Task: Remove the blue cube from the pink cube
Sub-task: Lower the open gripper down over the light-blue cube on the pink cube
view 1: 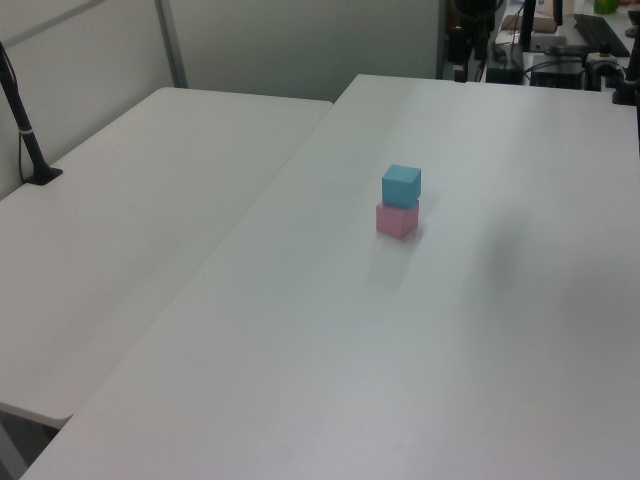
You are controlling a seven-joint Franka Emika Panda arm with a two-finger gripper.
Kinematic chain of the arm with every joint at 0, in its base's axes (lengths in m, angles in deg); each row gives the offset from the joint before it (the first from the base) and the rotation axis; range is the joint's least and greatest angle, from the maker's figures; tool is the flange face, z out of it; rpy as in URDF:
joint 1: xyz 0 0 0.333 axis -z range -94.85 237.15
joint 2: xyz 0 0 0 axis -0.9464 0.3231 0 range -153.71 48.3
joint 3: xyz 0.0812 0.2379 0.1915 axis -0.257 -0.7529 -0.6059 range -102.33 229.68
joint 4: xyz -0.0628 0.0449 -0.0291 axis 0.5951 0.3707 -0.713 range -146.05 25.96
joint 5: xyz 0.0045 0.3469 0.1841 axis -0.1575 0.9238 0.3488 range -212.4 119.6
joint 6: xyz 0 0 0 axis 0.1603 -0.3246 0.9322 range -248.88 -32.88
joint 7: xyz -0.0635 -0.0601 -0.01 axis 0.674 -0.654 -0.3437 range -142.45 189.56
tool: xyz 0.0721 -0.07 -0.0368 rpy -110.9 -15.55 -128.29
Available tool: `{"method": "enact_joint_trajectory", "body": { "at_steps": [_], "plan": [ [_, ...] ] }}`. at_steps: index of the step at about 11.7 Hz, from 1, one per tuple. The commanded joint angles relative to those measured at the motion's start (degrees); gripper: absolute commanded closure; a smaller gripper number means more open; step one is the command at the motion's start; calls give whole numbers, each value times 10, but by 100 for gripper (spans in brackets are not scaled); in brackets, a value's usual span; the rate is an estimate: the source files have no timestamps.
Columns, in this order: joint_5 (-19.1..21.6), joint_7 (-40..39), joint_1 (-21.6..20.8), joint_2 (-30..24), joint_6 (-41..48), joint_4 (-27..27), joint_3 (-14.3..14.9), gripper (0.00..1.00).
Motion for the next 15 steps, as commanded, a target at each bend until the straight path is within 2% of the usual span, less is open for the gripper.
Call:
{"method": "enact_joint_trajectory", "body": {
  "at_steps": [1, 11, 15],
  "plan": [
    [16, -23, -1, -15, 8, -14, 7, 0],
    [17, -23, 0, -8, 4, -9, 7, 0],
    [22, -22, -3, 30, -12, -7, 3, 0]
  ]
}}
